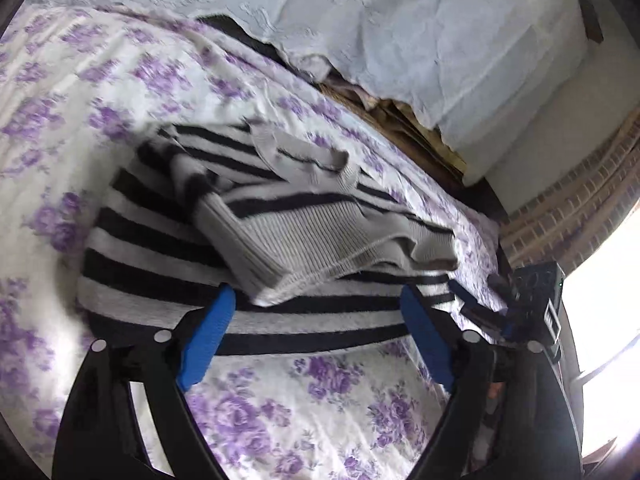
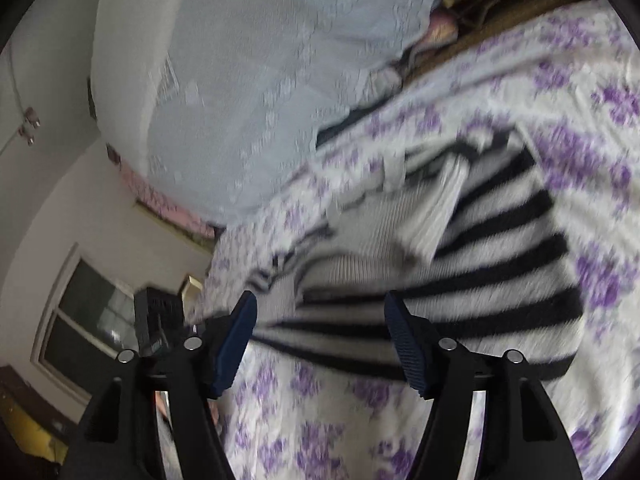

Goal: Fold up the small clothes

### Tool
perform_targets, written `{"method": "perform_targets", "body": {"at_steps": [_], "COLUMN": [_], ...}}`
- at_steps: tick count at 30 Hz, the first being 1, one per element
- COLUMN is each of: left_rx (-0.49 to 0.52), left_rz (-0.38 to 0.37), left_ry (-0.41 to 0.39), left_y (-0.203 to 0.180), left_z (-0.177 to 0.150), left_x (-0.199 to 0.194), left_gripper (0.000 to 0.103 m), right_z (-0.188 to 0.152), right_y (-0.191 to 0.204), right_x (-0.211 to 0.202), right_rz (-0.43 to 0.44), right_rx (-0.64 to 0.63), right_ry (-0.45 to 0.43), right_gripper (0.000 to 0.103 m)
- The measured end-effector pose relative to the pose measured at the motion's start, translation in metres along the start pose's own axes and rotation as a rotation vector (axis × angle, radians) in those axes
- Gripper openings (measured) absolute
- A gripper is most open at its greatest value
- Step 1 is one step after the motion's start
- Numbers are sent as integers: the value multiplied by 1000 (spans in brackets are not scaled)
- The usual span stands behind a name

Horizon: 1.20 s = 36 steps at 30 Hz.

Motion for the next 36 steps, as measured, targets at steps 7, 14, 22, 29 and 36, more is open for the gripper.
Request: {"method": "perform_targets", "body": {"at_steps": [7,14,22,29,36], "left_rx": [0,-158,8,15,167], "left_rz": [120,170,381,405,329], "left_ry": [-125,-255,-111,-139,-150], "left_y": [10,39,33,60,-3], "left_z": [64,100,71,66,41], "left_x": [24,-2,40,47,34], "left_gripper": [82,84,90,89,93], "right_z": [41,87,66,65,43], "right_y": [0,-6,-21,-100,-19], "right_x": [46,26,41,25,16], "right_rz": [-16,31,-45,-80,-55], "right_rx": [29,149,123,389,145], "right_ry": [1,-265,-189,-261,-212], "right_gripper": [67,68,69,31,79]}}
Point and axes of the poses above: each gripper's, at about its wrist camera, not at the fingertips, and x roughly the way its jaws point, y to its left, z to its top, the point moved 1 cm from there along x, roughly the way its jaws point, and after that the axes turned 5 degrees about -z, right-handed, at the moved point
